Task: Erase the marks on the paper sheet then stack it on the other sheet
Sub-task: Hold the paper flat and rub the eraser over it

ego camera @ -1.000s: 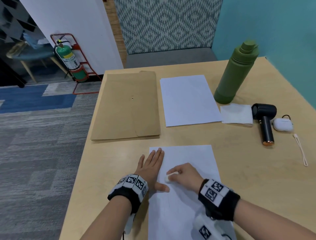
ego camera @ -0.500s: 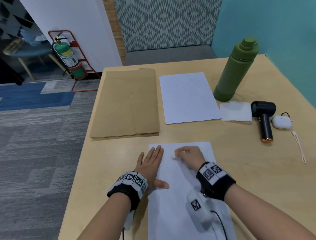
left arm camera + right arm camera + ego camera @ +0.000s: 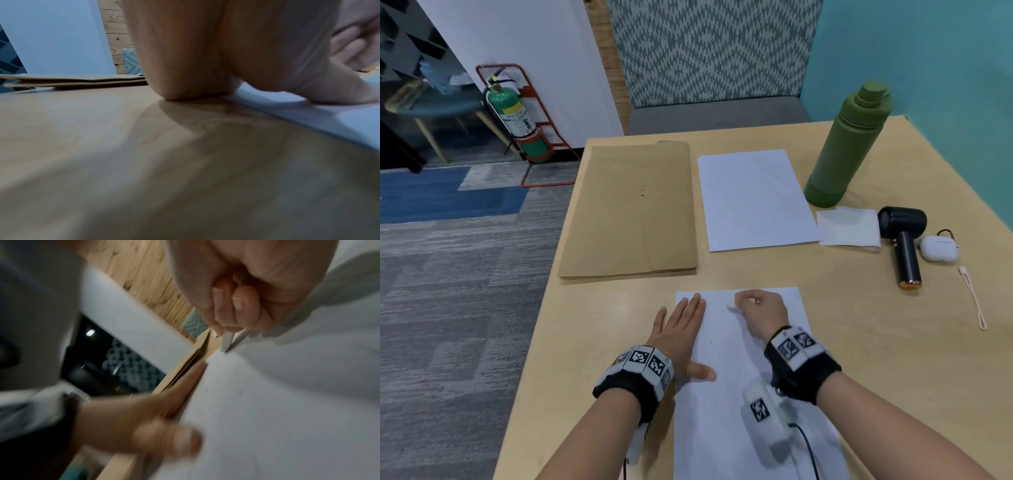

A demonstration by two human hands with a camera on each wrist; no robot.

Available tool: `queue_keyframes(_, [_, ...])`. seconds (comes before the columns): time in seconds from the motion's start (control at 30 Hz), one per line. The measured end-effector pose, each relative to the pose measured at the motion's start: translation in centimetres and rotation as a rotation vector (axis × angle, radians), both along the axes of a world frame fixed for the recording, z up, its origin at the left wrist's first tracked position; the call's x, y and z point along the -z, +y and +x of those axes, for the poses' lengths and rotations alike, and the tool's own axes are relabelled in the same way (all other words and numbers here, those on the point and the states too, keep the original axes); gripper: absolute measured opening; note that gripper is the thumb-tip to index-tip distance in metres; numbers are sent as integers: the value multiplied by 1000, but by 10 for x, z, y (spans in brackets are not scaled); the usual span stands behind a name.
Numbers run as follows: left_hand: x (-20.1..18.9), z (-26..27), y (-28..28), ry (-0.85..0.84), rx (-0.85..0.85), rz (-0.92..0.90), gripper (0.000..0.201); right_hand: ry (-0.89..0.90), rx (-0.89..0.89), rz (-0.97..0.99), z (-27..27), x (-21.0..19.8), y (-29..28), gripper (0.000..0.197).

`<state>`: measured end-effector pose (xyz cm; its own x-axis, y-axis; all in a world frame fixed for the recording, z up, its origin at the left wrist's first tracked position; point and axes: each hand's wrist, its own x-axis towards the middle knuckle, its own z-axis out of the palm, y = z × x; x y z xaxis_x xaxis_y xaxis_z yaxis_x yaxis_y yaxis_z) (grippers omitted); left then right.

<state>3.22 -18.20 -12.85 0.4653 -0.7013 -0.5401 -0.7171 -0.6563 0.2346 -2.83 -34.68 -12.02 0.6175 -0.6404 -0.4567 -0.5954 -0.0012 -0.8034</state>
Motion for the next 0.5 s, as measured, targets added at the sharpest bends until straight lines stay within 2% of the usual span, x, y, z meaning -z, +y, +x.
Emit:
queue_keyframes(0.07, [0, 0, 0, -1, 0, -3, 123, 32, -171, 18, -17, -3, 19, 14])
queue_keyframes(0.13, [1, 0, 0, 1, -1, -8, 123, 105, -360, 132, -33, -11, 35, 14])
queue_keyframes(0.2, [1, 1, 1, 4, 1, -6, 123, 127, -448, 184, -31, -16, 31, 10])
queue_keyframes(0.23, [1, 1, 0, 4, 3, -5, 123, 113, -432, 169, -23, -17, 23, 9])
queue_keyframes(0.37, [0, 0, 0, -7, 6, 4, 123, 9, -156, 84, 8, -12, 3, 8])
queue_keyframes(0.4, [0, 0, 0, -9, 6, 8, 123, 1, -131, 77, 7, -11, 6, 7])
queue_keyframes(0.43, [0, 0, -1, -12, 6, 12, 123, 7, -155, 88, 2, -10, 12, 7])
queue_keyframes(0.5, [0, 0, -1, -10, 3, 12, 123, 69, -321, 145, -18, -11, 27, 8])
